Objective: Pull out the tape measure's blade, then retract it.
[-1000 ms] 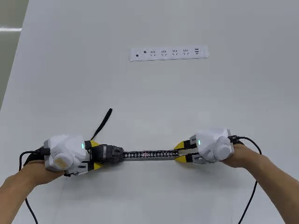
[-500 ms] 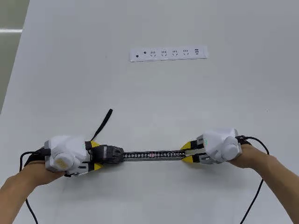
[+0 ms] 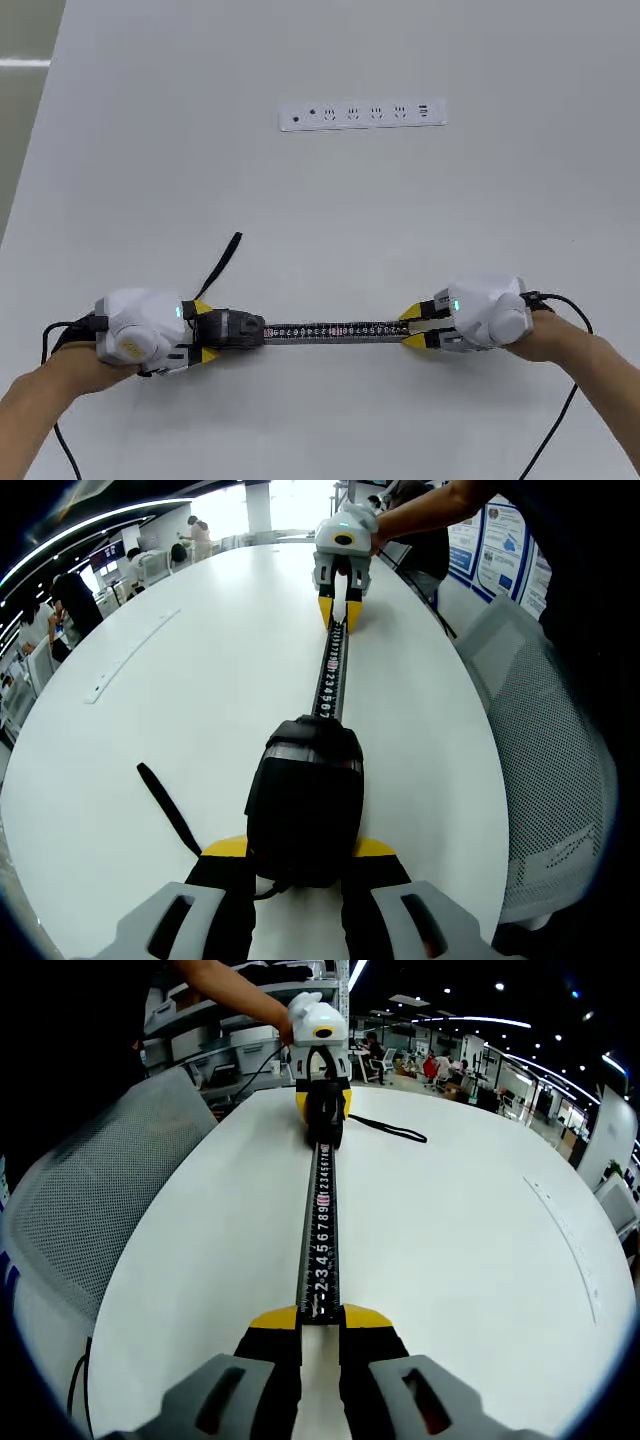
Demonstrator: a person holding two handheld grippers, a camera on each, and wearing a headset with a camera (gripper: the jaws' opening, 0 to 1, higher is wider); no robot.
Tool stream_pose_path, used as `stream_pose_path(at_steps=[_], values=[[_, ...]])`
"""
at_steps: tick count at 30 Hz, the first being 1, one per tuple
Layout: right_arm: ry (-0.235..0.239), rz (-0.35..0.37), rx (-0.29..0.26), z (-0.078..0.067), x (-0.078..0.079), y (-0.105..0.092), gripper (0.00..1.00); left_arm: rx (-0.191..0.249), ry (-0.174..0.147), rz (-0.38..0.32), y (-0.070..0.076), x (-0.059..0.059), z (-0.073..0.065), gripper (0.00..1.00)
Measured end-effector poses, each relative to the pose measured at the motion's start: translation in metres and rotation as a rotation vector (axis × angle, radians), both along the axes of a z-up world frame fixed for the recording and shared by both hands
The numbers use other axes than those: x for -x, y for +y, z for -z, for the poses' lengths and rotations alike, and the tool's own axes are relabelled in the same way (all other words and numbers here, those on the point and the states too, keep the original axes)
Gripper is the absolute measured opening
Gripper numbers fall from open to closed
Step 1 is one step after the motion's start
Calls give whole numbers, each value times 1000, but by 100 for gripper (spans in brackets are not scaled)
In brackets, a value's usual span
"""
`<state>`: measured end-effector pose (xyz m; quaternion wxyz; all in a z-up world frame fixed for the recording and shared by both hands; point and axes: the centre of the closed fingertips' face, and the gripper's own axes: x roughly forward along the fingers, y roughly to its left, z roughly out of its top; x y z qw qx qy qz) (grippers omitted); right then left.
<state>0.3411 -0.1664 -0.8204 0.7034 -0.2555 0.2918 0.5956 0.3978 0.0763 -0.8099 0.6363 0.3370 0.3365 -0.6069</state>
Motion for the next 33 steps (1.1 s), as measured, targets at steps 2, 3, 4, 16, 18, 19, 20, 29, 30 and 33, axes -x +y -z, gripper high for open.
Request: stream_pose_path(at_steps=[2,3,4,16,18,19,20,29,30,33], values=[[2,1,3,0,0,-3,11,0,0,0,0,0,0,30],[2,2,5,0,0,-5,11,-1,0,-1,0,0,0,30],[2,3,6,0,0,-6,11,-1,0,-1,0,0,0,30],[11,13,19,0,4,-20,11,-7,0,1,0,0,-1,30],[10,13,20,0,4,-20,11,-8,0,1,0,0,-1,30],[10,14,20,0,4,-21,11,-8,1,2,0,0,-1,30],[8,15,26,0,4,-22,11,-10,0,3,0,0,-1,30],[7,7,63,2,6,-24,12,-28,-3,18,0,0,-1,30],[12,9,69,2,6,-24,13,-34,-4,23,-1,1,-1,30],[17,6,82,2,6,-24,14,-47,-7,30,-2,0,-1,31]])
